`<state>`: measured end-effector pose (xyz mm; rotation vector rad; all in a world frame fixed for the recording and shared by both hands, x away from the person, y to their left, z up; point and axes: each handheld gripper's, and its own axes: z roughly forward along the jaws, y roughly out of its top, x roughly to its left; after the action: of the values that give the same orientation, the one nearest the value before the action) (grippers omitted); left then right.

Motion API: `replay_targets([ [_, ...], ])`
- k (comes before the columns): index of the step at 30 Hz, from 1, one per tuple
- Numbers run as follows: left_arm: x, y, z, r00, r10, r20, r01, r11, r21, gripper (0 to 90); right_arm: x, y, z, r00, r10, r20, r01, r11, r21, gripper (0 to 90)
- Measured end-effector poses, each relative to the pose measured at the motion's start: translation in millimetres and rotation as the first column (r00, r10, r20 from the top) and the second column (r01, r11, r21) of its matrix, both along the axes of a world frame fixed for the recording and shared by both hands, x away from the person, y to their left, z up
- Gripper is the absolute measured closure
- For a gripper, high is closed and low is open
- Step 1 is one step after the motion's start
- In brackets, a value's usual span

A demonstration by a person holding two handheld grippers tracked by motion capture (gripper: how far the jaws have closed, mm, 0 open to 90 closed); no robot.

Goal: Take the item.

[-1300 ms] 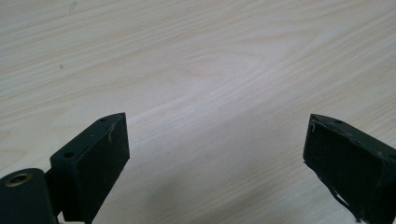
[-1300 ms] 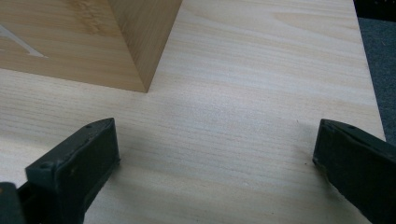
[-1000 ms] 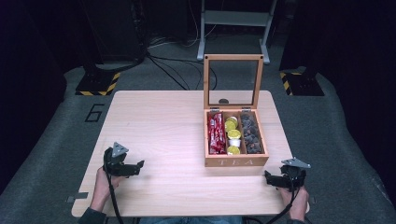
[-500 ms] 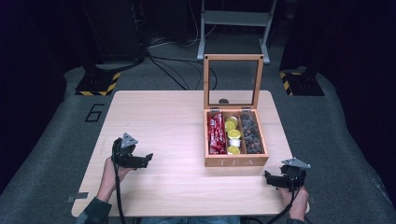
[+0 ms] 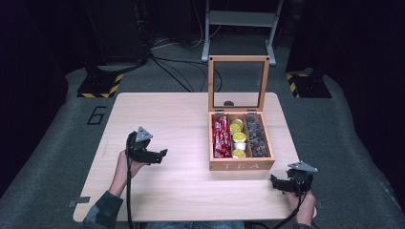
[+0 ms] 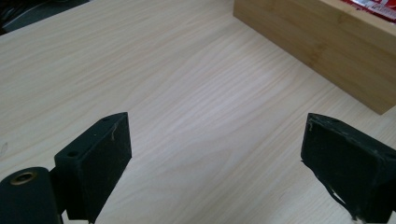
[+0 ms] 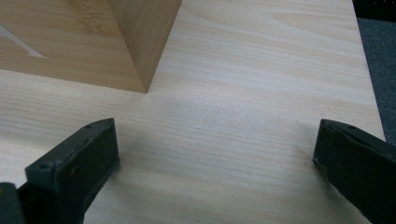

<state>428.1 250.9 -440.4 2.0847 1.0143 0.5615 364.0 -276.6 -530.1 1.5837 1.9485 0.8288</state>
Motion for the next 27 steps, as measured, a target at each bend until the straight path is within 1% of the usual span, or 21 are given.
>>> replay_targets([
  [1,0.0,0.0,0.0,1.0,0.0,0.0,0.0,1.0,0.0,8.4,0.0,0.0,0.0,1.0,0.0,0.0,0.0,1.0,0.0,0.0],
  [2,1.4,-4.2,1.1,1.0,0.002,0.008,-0.001,1.0,-0.006,8.4,0.0,-0.1,0.0,1.0,0.0,0.0,0.0,1.0,0.0,0.0],
  [3,3.8,-9.0,2.8,0.9999,-0.011,0.012,0.011,0.9999,-0.009,8.6,0.0,-0.1,0.0,1.0,0.001,0.0,-0.001,1.0,-0.001,0.0],
  [4,3.8,-9.0,2.8,0.9999,-0.011,0.012,0.011,0.9999,-0.009,8.8,0.0,-0.1,0.0,1.0,0.001,0.0,-0.001,1.0,-0.001,0.0],
  [5,6.4,-15.3,4.8,0.9998,-0.02,0.009,0.02,0.9997,-0.012,8.8,0.1,-0.1,0.0,1.0,0.0,0.001,0.0,1.0,0.0,0.0],
  [8,10.0,-22.7,6.9,0.9993,-0.037,0.01,0.037,0.9993,-0.009,8.9,0.1,-0.1,0.0,1.0,0.0,0.001,0.0,1.0,0.0,0.0],
  [9,10.8,-24.2,7.8,0.9992,-0.04,0.005,0.04,0.9992,-0.005,9.0,0.0,-0.1,0.0,1.0,0.001,0.0,-0.001,1.0,0.0,0.0],
  [10,12.2,-26.5,7.9,0.9991,-0.041,0.009,0.041,0.9991,-0.01,9.0,-0.1,0.1,0.0,1.0,-0.001,-0.001,0.001,1.0,0.002,0.0],
  [14,16.0,-32.5,10.0,0.9984,-0.056,0.006,0.056,0.9984,-0.008,9.4,-0.1,0.2,0.0,1.0,-0.002,-0.001,0.002,1.0,0.002,0.0],
  [15,17.8,-36.9,10.8,0.9983,-0.058,0.006,0.058,0.9981,-0.018,9.4,0.0,-0.1,0.0,1.0,0.001,0.0,-0.001,1.0,0.0,0.0],
  [16,17.8,-36.9,10.8,0.9983,-0.058,0.006,0.058,0.9981,-0.018,9.4,0.0,-0.1,0.0,1.0,0.001,0.0,-0.001,1.0,0.0,0.0],
  [17,19.4,-41.3,12.1,0.9979,-0.064,0.008,0.064,0.9979,-0.012,9.3,-0.1,0.1,0.0,1.0,0.0,-0.001,0.0,1.0,0.001,0.0],
  [21,22.6,-47.8,13.4,0.9972,-0.074,0.005,0.074,0.9972,-0.013,9.3,0.0,-0.2,-0.1,1.0,0.002,0.001,-0.002,1.0,-0.001,0.0],
  [22,23.5,-49.6,14.0,0.997,-0.077,0.007,0.077,0.997,-0.006,9.3,0.0,-0.2,-0.1,1.0,0.002,0.001,-0.002,1.0,-0.001,0.0],
  [24,26.2,-55.1,13.8,0.9965,-0.083,0.002,0.083,0.9964,-0.017,9.2,0.0,-0.1,-0.1,1.0,0.001,0.001,-0.001,1.0,0.0,0.0],
  [25,26.2,-55.1,13.8,0.9965,-0.083,0.002,0.083,0.9964,-0.017,9.2,0.0,-0.1,-0.1,1.0,0.001,0.001,-0.001,1.0,0.0,0.0],
  [26,28.1,-59.3,14.1,0.9961,-0.089,0.004,0.089,0.9959,-0.019,9.0,0.0,-0.1,-0.1,1.0,0.001,0.001,-0.001,1.0,0.0,0.0],
  [27,28.4,-61.0,14.8,0.9962,-0.087,-0.003,0.086,0.996,-0.023,8.8,0.0,-0.1,-0.1,1.0,0.001,0.001,-0.001,1.0,0.0,0.0],
])
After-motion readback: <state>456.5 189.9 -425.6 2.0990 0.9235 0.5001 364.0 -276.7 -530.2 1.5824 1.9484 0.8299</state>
